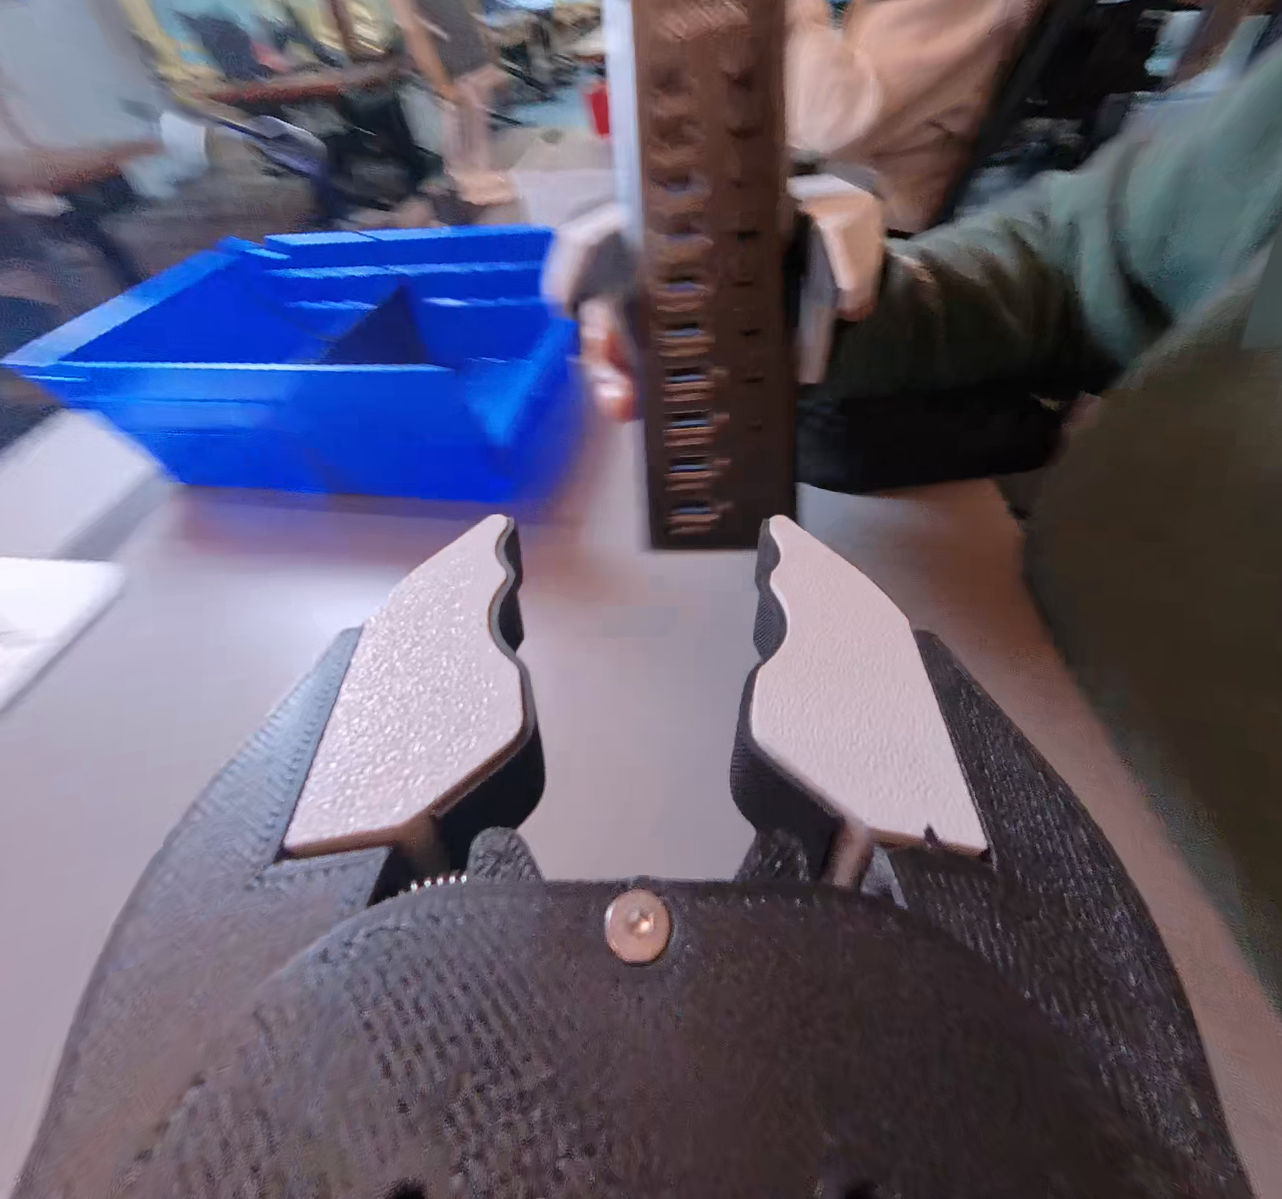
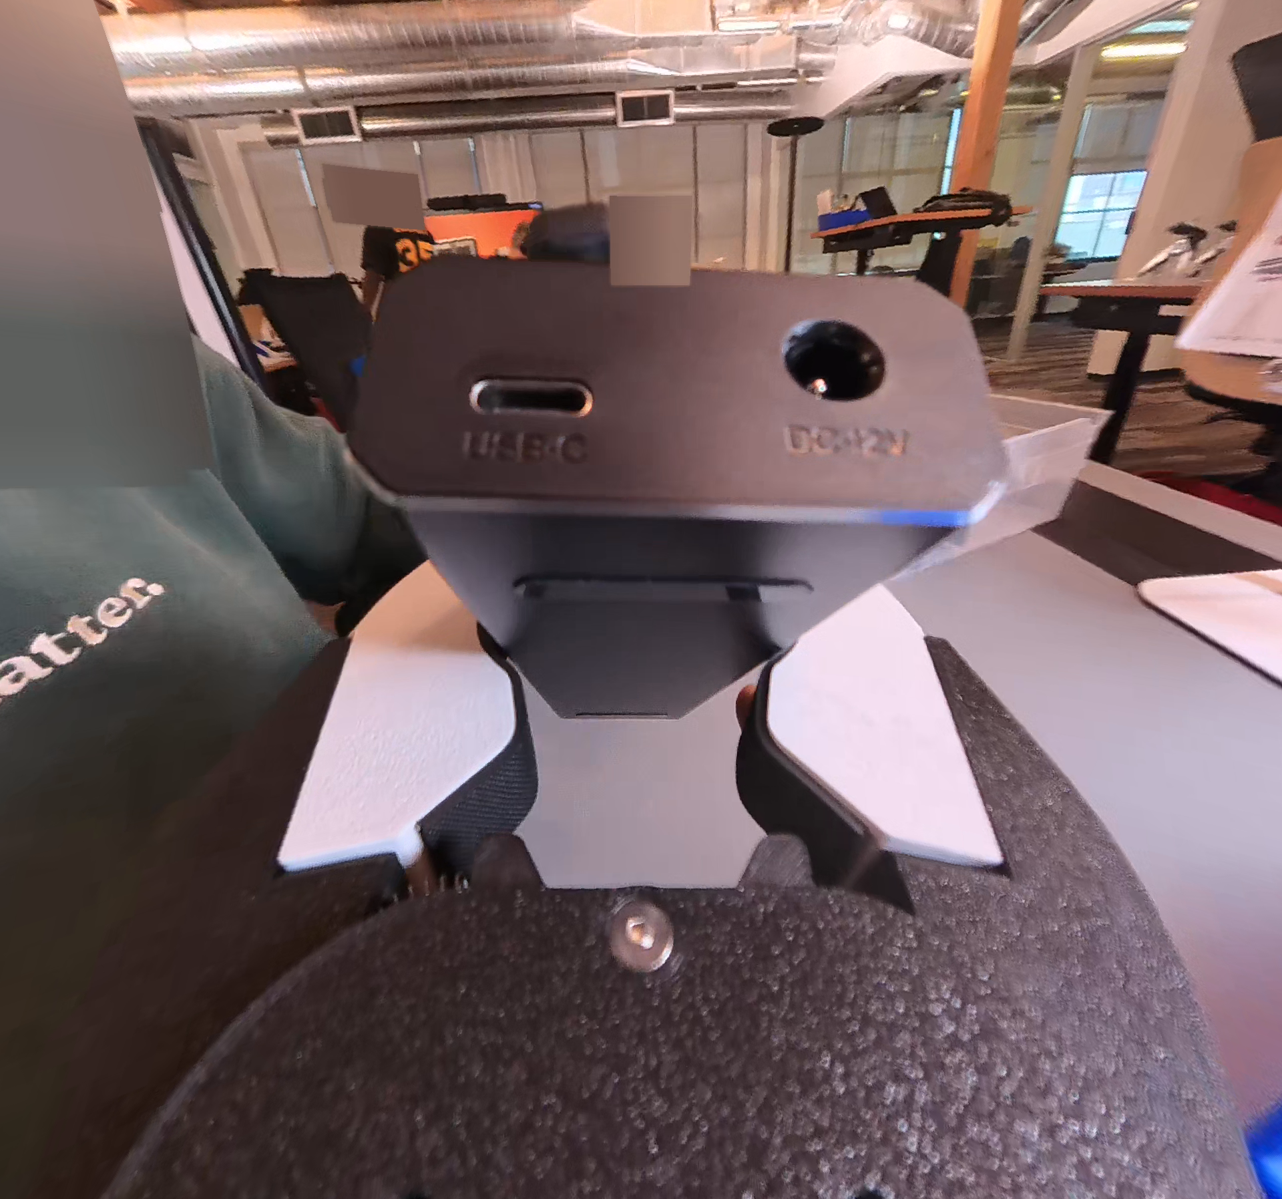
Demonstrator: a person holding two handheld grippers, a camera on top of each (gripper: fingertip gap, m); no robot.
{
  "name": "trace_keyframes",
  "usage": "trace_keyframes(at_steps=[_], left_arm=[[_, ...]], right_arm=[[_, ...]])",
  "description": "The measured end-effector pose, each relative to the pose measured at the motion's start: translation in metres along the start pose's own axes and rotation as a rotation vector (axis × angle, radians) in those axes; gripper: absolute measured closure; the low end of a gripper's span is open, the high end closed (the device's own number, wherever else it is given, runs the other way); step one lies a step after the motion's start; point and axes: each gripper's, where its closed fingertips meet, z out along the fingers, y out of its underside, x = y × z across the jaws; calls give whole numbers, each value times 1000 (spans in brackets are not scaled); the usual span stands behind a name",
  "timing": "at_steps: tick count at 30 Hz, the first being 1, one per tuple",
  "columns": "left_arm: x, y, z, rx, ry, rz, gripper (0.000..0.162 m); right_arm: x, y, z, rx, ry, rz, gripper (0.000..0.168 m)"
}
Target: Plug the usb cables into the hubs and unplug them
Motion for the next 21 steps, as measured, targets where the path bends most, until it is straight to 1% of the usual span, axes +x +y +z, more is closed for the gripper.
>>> trace_keyframes(at_steps=[2,4,5,6,8,9,11,12,14,16,17,18,21], left_arm=[[-52,-17,-44,22,-192,27,108],[-107,-21,-94,5,-371,15,121],[-134,-12,-116,-46,-443,-27,125],[-158,3,-134,-125,-485,-75,128],[-203,52,-167,-370,-579,-149,133],[-219,79,-179,-497,-598,-176,134],[-231,126,-188,-691,-557,-239,138],[-235,145,-191,-777,-538,-254,139],[-243,175,-200,-956,-531,-226,139],[-240,193,-204,-1078,-479,-248,140],[-243,198,-208,-1129,-485,-229,139],[-245,202,-211,-1172,-479,-205,142],[-245,207,-212,-1213,-452,-206,146]], right_arm=[[12,-5,-10,-2,58,-13,97],[21,-8,-16,7,90,-1,97],[24,-9,-18,13,94,9,97],[26,-8,-19,16,94,18,97],[27,-5,-18,7,93,26,97],[26,-2,-16,-4,90,23,97],[23,3,-13,-27,84,13,97],[21,6,-12,-36,81,10,97],[20,9,-10,-48,74,14,97],[21,12,-10,-55,72,27,97],[22,13,-11,-57,73,33,97],[23,14,-11,-59,73,39,96],[25,15,-12,-61,71,56,97]])
